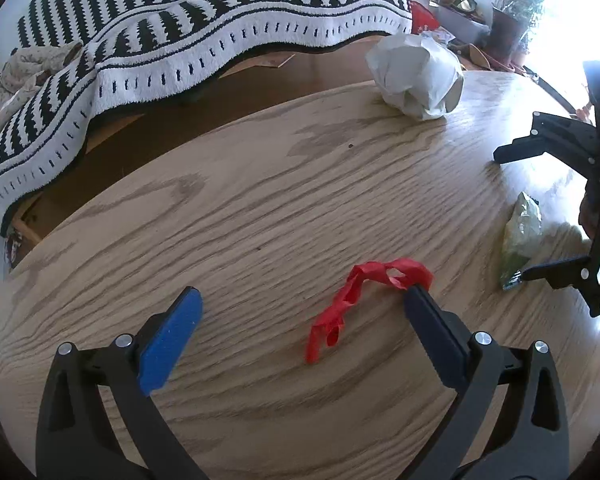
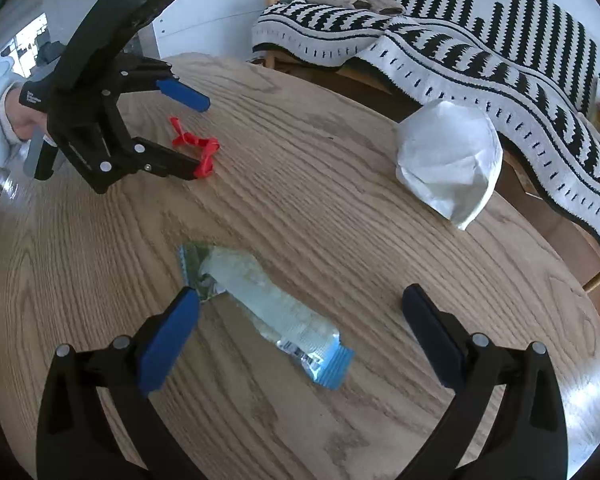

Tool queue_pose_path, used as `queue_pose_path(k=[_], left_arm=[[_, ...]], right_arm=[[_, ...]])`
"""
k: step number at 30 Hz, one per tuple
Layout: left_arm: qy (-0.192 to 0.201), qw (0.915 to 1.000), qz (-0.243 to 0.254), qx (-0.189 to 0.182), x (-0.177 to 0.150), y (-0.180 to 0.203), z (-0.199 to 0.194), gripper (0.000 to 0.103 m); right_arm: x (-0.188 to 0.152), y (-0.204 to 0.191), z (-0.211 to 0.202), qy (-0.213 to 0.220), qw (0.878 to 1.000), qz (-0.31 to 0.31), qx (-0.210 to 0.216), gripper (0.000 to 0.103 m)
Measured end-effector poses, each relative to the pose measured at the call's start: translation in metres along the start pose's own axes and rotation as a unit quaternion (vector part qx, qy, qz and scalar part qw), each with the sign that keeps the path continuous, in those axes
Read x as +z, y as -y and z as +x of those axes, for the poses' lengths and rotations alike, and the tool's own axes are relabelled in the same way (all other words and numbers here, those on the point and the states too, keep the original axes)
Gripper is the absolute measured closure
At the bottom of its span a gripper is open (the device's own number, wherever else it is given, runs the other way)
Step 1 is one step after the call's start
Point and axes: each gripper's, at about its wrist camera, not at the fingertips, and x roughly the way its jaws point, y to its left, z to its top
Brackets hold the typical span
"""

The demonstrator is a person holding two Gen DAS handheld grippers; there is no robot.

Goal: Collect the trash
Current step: 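Move both tools back over the table toward the red ribbon and wrapper, then grasp the red ribbon with left tool while right tool grasps the green wrapper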

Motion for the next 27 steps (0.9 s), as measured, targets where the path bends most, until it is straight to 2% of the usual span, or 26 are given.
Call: queue_pose_path(k=[1, 2, 3, 4, 5, 6, 7, 12, 15, 23, 27], left_arm=[[0.000, 1.0000, 0.006, -0.003, 0.000, 0.003, -0.001, 0.008], [0.003, 0.9999, 0.010, -0.007, -0.001, 0.005, -0.002, 0.016], [0.008, 0.9997, 0.020, -0.013, -0.001, 0.011, -0.006, 0.023], [0.013, 0.9994, 0.026, -0.018, -0.002, 0.015, -0.009, 0.048], [0.016, 0.9993, 0.028, -0.017, -0.001, 0.020, -0.013, 0.082], [0.014, 0.9996, 0.020, -0.012, -0.001, 0.021, -0.013, 0.096], [0.011, 0.9999, 0.006, -0.012, -0.001, 0.021, -0.013, 0.095], [-0.006, 0.9993, -0.036, -0.003, -0.005, 0.026, -0.018, 0.096], [-0.013, 0.9994, -0.031, 0.000, -0.013, 0.037, -0.030, 0.096], [0.007, 0.9997, -0.020, 0.010, -0.023, 0.071, -0.099, 0.096], [0.039, 0.9989, -0.026, 0.001, -0.034, 0.099, -0.149, 0.096]], right_arm=[[0.001, -0.001, 0.001, -0.001, 1.000, 0.002, -0.002, 0.005], [-0.001, -0.005, -0.001, -0.001, 1.000, 0.005, -0.002, 0.008], [-0.003, -0.009, -0.002, 0.000, 1.000, 0.004, -0.001, 0.019], [-0.004, -0.014, -0.005, 0.006, 1.000, 0.000, 0.004, 0.027], [-0.005, -0.016, -0.009, 0.010, 1.000, -0.003, 0.006, 0.052], [-0.006, -0.019, -0.012, 0.013, 1.000, -0.001, 0.007, 0.086], [-0.006, -0.020, -0.014, 0.012, 1.000, 0.008, 0.004, 0.092], [-0.013, -0.024, -0.023, -0.003, 0.998, 0.059, 0.000, 0.094], [-0.018, -0.028, -0.035, -0.004, 0.996, 0.089, -0.020, 0.094], [-0.026, -0.040, -0.099, 0.010, 0.990, 0.128, -0.060, 0.094], [-0.042, -0.056, -0.152, 0.029, 0.984, 0.153, -0.083, 0.094]])
